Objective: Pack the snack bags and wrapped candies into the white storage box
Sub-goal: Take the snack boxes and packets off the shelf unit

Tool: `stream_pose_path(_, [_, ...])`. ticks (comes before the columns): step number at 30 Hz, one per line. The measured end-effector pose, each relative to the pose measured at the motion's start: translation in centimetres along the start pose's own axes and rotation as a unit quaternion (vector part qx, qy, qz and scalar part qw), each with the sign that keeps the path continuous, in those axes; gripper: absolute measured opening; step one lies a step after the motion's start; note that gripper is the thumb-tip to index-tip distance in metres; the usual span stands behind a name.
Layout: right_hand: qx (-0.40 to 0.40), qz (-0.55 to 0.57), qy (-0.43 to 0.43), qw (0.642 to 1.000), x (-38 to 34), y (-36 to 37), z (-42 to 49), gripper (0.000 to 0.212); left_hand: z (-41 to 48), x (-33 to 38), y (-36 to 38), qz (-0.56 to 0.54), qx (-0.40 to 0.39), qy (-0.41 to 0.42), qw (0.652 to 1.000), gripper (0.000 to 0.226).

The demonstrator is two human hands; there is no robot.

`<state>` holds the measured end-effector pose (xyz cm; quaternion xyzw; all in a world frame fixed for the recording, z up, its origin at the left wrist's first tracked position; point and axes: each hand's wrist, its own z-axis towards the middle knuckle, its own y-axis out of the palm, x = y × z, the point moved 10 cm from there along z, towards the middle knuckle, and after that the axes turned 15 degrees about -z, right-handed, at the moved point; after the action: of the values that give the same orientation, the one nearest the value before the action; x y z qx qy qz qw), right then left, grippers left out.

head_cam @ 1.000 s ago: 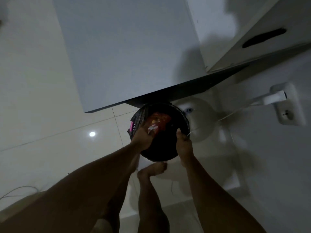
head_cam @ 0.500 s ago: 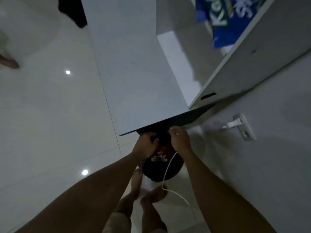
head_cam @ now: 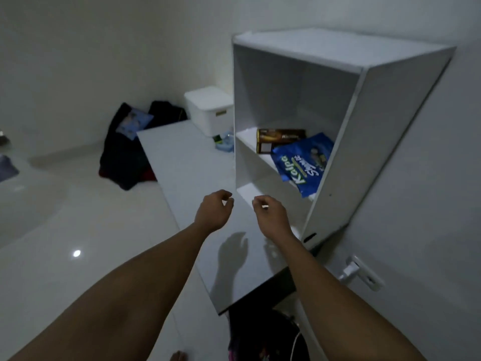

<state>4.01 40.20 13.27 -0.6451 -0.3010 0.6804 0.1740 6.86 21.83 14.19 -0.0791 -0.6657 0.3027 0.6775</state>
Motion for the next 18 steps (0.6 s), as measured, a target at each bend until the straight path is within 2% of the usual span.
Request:
stream_pose_path(4, [0.090,-0.021,-0.029,0.995,-6.2,-2.4,3.2,0.026,6.6,4.7,-2.8,-0.019,-0.006,0.082,0.996,0.036])
stream_pose_path(9, [0.218,-0.034,-0.020,0.975,-11.2,-6.2,6.6,0.024,12.3,10.3,-3.0,-0.033,-0.078,0.190,0.978,0.037])
stream_pose_path(13, [0.311,-0.095,0.034,0.945,-10.5,-9.6,6.5,0.026,13.8,13.7,-1.4,-0.017,-0.134,0.274,0.952,0.032])
stream_pose_path(15, [0.330,-0.146,0.064,0.930,-9.1,-10.7,6.3,0.032,15.0,14.5,0.2,-0.001,-0.159,0.292,0.943,0.040])
stream_pose_path(18, [0.325,-0.224,0.114,0.912,-6.9,-11.6,6.6,0.053,16.4,15.5,3.2,0.095,-0.185,0.344,0.916,0.064])
